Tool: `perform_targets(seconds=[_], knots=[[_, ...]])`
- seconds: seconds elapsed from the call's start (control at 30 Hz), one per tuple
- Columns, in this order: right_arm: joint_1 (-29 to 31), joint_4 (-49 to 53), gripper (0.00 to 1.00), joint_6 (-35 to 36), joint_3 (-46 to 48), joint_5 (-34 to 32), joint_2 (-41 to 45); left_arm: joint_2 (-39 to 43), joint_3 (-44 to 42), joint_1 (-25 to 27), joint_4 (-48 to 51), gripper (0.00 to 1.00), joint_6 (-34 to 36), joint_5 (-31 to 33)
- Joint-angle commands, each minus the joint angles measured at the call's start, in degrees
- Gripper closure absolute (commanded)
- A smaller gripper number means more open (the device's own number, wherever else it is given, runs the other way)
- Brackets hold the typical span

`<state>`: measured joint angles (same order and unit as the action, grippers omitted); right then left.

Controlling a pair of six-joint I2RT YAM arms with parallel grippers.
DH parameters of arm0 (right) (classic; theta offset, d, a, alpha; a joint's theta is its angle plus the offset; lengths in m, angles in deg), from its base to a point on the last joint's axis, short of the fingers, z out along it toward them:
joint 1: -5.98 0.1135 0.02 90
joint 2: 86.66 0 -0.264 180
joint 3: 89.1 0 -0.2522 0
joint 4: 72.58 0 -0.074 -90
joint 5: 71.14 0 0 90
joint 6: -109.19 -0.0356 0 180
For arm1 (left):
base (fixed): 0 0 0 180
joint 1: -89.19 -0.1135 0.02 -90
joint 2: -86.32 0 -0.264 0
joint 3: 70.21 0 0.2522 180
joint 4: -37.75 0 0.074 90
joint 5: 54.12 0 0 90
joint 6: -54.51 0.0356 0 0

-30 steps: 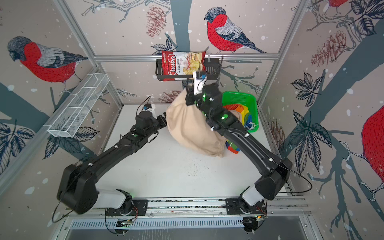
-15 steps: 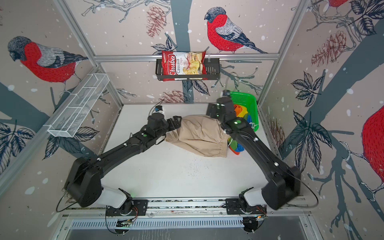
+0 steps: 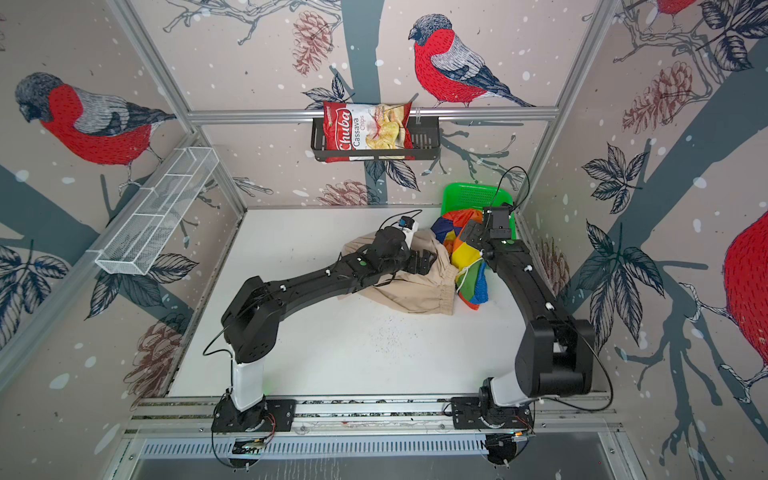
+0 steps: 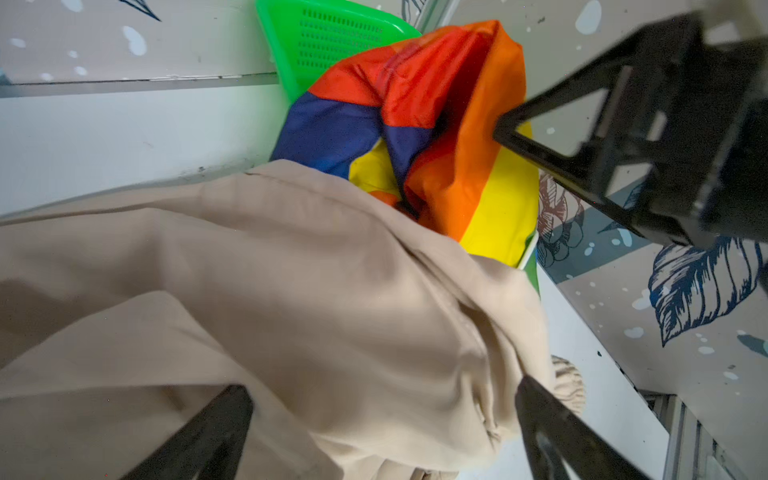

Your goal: Fold and stack the shorts

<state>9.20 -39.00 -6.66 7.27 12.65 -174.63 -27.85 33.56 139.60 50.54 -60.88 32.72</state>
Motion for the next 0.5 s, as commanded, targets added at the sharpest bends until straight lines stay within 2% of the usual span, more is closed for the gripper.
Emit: perform_targets(seconds=[0.0,0.03,0.07,0.13,0.17,0.2,0.37,0.4,0.47], knots=[[-0.93,-1.79,0.62,-0.69,-3.3,8.79,-3.5,-2.9,2.81,0.78,1.38,0.03,1.77,-2.73],[-0.87,-1.37,0.84,-0.78,-4.74,9.16,-4.15,-3.96,3.72,0.84,1.78,0.03,1.96,-3.25],[-0.56,-0.78,0.99,-0.74,-7.01,9.34,-4.33,-5.25,4.6,0.95,2.34,0.03,2.16,-3.67],[0.55,0.85,1.0,-0.49,-11.04,7.44,-3.29,-7.24,5.31,1.0,3.05,0.18,2.36,-4.07],[1.35,1.47,1.0,-0.16,-13.01,5.79,-2.21,-8.0,5.27,1.0,3.36,0.36,2.29,-3.98],[2.05,2.08,1.0,0.09,-15.06,3.93,-1.14,-8.47,4.94,0.98,3.73,0.48,2.21,-3.59],[5.24,0.58,1.0,1.28,-22.37,-4.71,4.49,-7.3,-0.67,1.0,4.29,0.68,1.55,-2.35],[5.64,0.58,1.0,1.56,-24.57,-6.11,4.89,-6.68,-2.12,0.91,4.75,0.78,1.48,-2.08],[6.22,0.45,1.0,2.31,-28.76,-7.83,4.78,-5.94,-3.58,0.68,7.78,0.88,1.05,-2.19]])
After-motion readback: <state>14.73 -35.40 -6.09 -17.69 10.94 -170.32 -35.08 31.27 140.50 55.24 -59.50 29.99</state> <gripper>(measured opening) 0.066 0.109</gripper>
